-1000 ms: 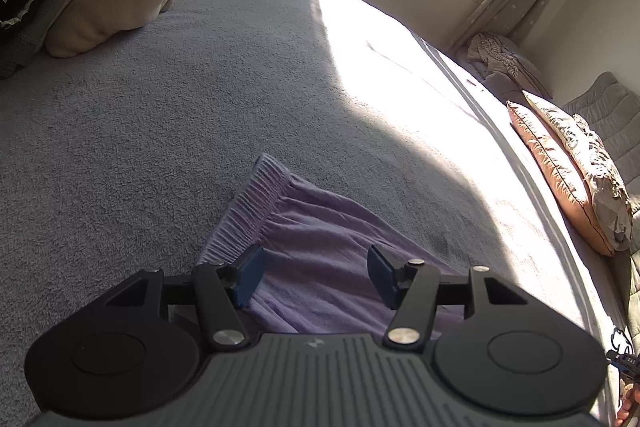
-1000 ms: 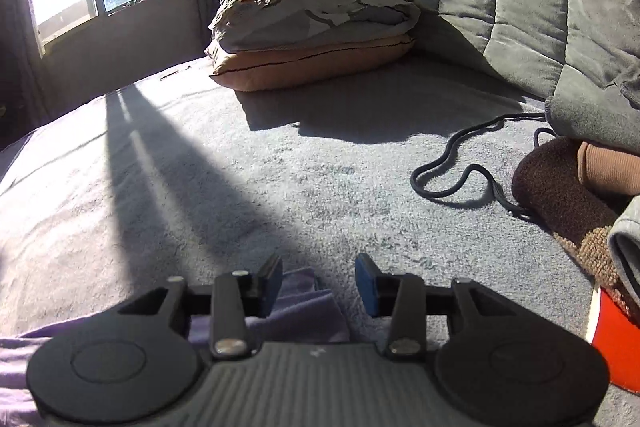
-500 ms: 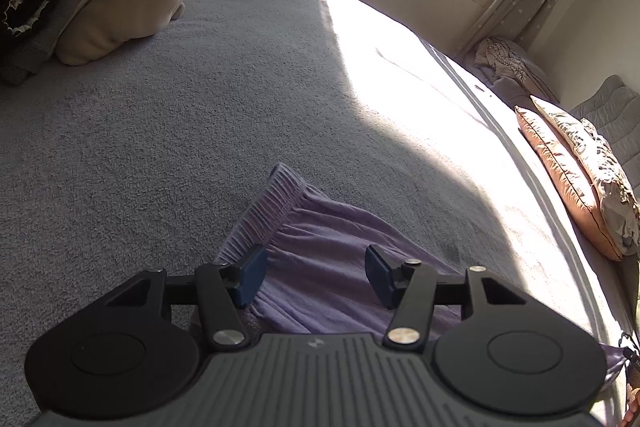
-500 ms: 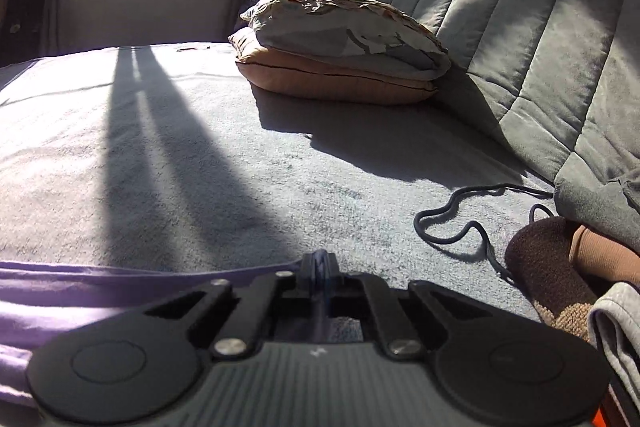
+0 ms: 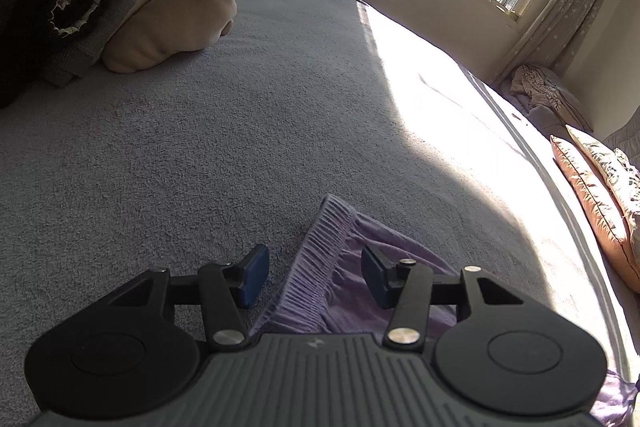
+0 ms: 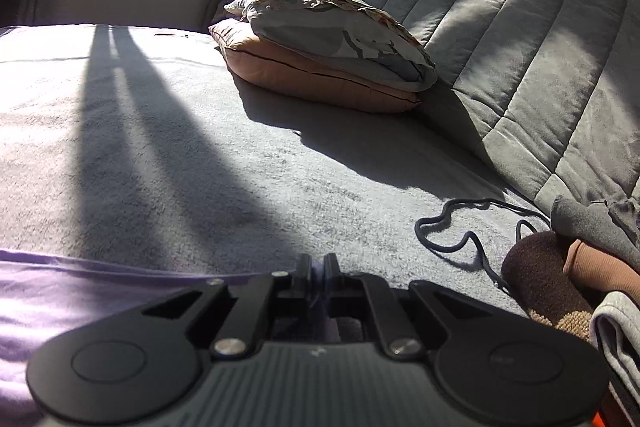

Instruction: Fold clothes

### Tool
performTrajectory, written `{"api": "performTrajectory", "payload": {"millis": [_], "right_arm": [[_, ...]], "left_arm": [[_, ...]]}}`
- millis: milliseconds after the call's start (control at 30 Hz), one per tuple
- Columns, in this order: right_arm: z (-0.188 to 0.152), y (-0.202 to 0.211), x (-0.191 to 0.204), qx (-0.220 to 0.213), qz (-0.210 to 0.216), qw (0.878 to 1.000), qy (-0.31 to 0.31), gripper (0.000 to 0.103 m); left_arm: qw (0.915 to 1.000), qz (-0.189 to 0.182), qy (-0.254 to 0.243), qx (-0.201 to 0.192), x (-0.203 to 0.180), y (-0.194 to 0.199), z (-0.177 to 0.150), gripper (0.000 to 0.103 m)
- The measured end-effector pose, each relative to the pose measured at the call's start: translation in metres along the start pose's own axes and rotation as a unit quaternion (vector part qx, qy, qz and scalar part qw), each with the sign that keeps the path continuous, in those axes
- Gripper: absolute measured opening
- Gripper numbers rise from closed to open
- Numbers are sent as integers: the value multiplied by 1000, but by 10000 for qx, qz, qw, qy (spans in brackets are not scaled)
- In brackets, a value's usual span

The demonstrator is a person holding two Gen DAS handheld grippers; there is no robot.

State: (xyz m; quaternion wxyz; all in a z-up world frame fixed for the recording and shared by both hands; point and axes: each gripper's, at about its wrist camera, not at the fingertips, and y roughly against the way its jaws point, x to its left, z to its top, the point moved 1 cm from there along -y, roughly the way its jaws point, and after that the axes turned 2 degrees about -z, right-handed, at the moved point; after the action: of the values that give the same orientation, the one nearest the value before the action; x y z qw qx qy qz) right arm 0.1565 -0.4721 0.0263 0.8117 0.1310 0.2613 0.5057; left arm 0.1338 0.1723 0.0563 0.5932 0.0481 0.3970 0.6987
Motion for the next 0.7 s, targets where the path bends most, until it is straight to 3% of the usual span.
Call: {"api": "performTrajectory", "payload": {"millis": [67,200,333,400,433,467,533,667,700], "right_arm": [[7,5,-4,19,138,9999,-98,23],[19,20,-2,-30,488,9988,-72,26],[26,34,10,426,1881,9812,51,26],[21,36,21,784,2705,9594,147,26],[16,37,28,888,2924,9518,255,25],[11,36,36,942,2966,9494,428,25],[1,28,50,950,2594,9586,684,25],[8,31,65,536,2096,9736,732,25],[12,34,67,431,2139,9734,704,25]], "left_arm": [[9999,-73,-103,-89,-7,6,2,53],[9979,-295,-552,-149,-29,15,-4,55],[9940,-571,-928,11,-51,15,-16,55],[9916,-690,-1063,261,-60,7,-27,55],[9899,-724,-1160,371,-65,2,-33,55],[9881,-755,-1252,475,-69,-2,-38,55],[9879,-713,-1278,512,-67,-7,-39,56],[9874,-627,-1330,585,-63,-16,-42,56],[9873,-608,-1337,603,-62,-19,-43,56]]}}
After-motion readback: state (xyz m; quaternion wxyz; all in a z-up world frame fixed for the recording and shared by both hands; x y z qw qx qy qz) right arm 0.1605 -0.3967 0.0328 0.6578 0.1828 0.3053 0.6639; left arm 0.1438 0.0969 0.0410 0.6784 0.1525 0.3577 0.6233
